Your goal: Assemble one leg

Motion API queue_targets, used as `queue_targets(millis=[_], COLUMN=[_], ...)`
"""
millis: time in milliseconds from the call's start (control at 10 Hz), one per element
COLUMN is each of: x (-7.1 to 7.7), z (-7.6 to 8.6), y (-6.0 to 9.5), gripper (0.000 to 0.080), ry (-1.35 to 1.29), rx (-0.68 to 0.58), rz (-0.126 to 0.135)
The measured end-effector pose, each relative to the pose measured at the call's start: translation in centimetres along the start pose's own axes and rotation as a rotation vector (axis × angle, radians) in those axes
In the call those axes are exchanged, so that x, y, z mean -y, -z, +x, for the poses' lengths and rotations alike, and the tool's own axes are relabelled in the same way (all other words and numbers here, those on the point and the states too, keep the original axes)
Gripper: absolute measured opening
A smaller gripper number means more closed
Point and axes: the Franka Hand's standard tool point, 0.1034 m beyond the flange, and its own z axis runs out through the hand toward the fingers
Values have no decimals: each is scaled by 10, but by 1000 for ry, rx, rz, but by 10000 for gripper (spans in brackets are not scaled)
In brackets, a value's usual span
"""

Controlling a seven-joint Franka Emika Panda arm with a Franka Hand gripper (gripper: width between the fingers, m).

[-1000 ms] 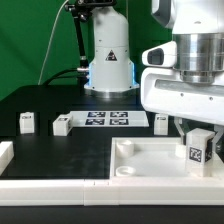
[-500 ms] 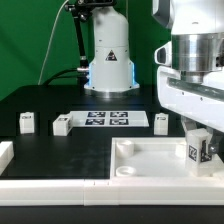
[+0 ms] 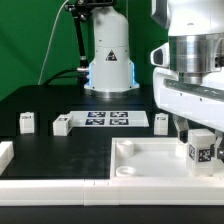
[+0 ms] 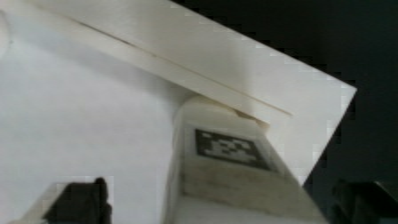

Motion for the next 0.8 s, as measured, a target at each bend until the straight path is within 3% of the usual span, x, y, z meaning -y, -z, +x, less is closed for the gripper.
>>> queue_targets(millis=[800], x=[-1], z=[0], y=[0], gripper=[649], ry=[725], rx=[-12], rz=[-17])
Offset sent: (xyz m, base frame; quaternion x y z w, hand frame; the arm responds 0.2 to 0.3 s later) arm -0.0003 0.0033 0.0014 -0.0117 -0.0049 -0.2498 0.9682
